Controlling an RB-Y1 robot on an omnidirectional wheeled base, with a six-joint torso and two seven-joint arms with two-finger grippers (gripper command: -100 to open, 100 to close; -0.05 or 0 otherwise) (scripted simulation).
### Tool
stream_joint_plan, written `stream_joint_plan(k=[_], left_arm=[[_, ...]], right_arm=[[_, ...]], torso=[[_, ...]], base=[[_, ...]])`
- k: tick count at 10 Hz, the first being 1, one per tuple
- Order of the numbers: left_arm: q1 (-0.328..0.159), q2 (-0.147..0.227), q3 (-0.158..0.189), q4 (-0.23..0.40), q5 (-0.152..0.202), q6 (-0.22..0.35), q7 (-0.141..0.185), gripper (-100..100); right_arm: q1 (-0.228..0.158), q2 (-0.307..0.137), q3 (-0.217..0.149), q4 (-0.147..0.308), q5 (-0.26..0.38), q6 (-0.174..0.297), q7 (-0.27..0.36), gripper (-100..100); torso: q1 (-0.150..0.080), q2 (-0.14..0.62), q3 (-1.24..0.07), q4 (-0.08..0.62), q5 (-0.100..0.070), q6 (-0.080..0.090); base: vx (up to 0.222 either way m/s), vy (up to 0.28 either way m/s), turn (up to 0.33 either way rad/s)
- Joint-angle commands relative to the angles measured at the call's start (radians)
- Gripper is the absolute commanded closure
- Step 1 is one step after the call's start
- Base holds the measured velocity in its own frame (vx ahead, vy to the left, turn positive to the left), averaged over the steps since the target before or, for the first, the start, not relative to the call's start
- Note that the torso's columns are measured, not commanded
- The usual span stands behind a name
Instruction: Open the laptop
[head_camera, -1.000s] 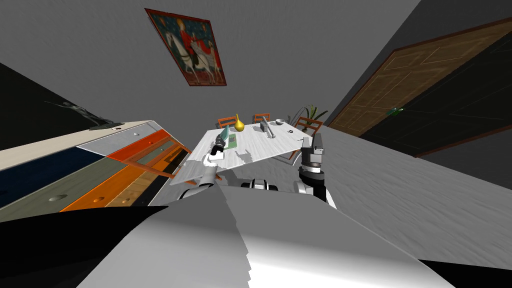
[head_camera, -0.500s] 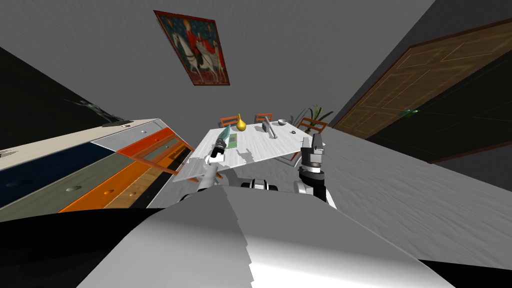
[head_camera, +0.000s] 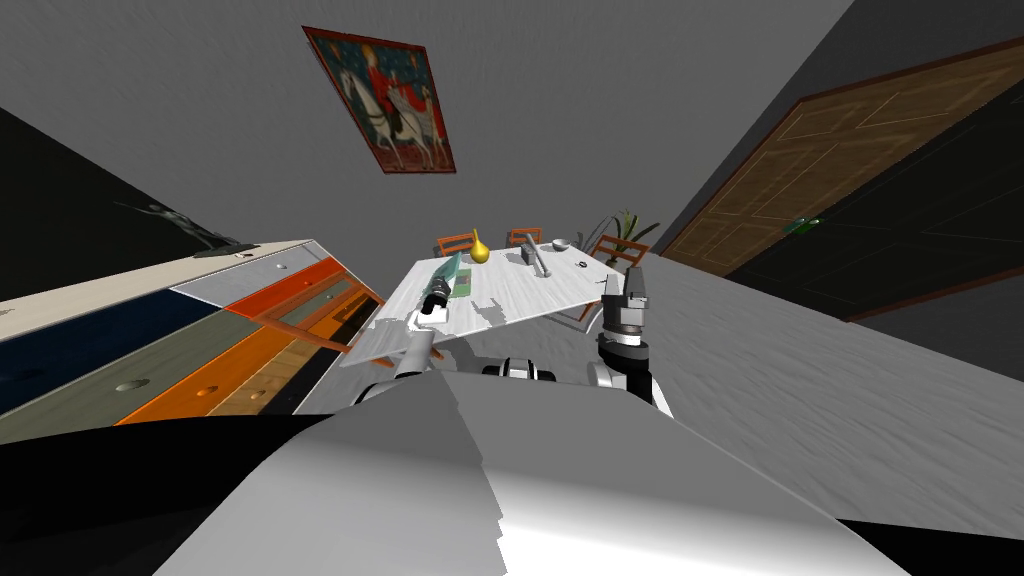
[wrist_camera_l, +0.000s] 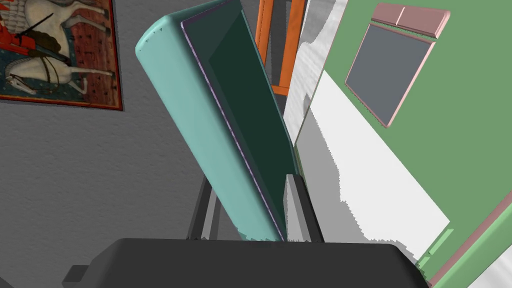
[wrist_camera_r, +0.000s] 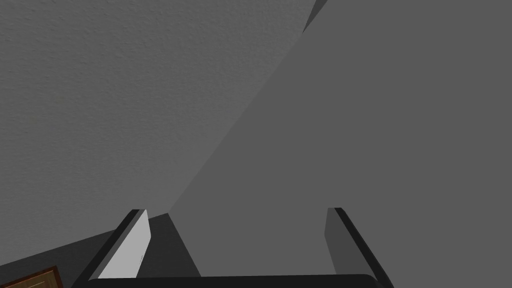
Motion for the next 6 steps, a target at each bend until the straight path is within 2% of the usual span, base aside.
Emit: stream_joint_plan(k=[1,4,5,6], left_arm=[[-0.023,0.011,0.011,0.048,-0.021,-0.020,-0.025,100],[-0.049,0.025,0.025,0.102,-0.044,-0.041,-0.050,100],[-0.045,0.022,0.023,0.093,-0.039,-0.037,-0.044,100],[-0.053,0.025,0.033,0.128,-0.057,-0.060,-0.068,100]], right_arm=[[0.000,0.000,0.000,0.000,0.000,0.000,0.000,0],[0.000,0.000,0.000,0.000,0.000,0.000,0.000,0],[0.000,0.000,0.000,0.000,0.000,0.000,0.000,0],[0.000,0.000,0.000,0.000,0.000,0.000,0.000,0]], torso=[[0.000,0.000,0.000,0.000,0.000,0.000],[0.000,0.001,0.000,0.000,0.000,-0.001],[0.000,0.001,0.001,0.001,0.000,-0.001],[0.001,0.003,0.002,0.001,0.000,-0.002]], base=[[0.002,-0.025,-0.056],[0.002,-0.022,-0.049],[0.002,-0.010,-0.006],[0.002,-0.020,-0.022]])
